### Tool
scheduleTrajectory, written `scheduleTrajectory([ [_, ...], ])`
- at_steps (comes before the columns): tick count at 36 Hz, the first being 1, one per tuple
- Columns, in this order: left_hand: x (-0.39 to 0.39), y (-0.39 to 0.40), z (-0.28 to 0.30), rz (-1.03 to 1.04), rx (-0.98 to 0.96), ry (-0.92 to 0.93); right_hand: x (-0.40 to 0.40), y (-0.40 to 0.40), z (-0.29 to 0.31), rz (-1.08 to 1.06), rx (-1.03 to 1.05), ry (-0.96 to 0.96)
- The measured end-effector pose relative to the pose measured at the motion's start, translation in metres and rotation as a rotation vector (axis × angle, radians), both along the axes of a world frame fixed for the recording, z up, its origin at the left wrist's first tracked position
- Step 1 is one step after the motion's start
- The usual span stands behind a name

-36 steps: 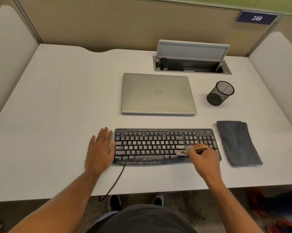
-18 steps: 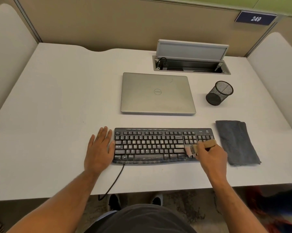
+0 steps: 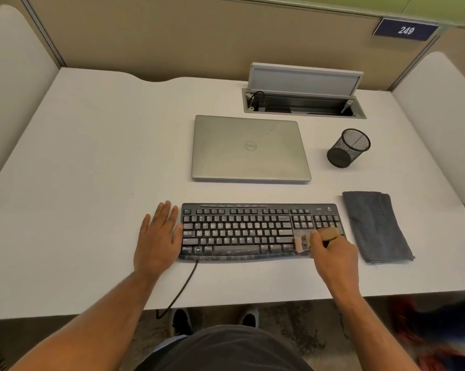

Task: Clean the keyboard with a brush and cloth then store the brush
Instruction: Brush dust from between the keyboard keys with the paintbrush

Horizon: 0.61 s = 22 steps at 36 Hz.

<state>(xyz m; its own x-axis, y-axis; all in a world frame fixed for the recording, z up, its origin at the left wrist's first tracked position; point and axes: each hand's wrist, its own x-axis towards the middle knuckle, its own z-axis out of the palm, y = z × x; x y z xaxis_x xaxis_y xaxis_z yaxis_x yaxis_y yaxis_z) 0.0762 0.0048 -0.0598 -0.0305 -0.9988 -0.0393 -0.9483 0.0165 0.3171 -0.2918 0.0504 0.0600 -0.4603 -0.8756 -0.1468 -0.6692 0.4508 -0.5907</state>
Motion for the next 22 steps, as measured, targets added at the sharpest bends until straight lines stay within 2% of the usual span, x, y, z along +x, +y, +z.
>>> scheduleTrajectory([
  [8, 0.0, 0.0, -0.001, 0.0, 0.003, 0.005, 0.0, 0.005, -0.003, 0.061, 0.074, 0.034],
  [13, 0.001, 0.0, -0.001, -0.003, -0.006, 0.001, 0.003, 0.008, -0.004, 0.063, -0.023, 0.051],
  [19, 0.0, 0.001, 0.0, 0.001, -0.011, 0.005, 0.008, 0.01, -0.003, 0.159, 0.053, 0.066],
  [22, 0.0, 0.001, 0.001, 0.0, -0.01, 0.005, 0.008, 0.011, -0.003, 0.118, 0.004, 0.056],
])
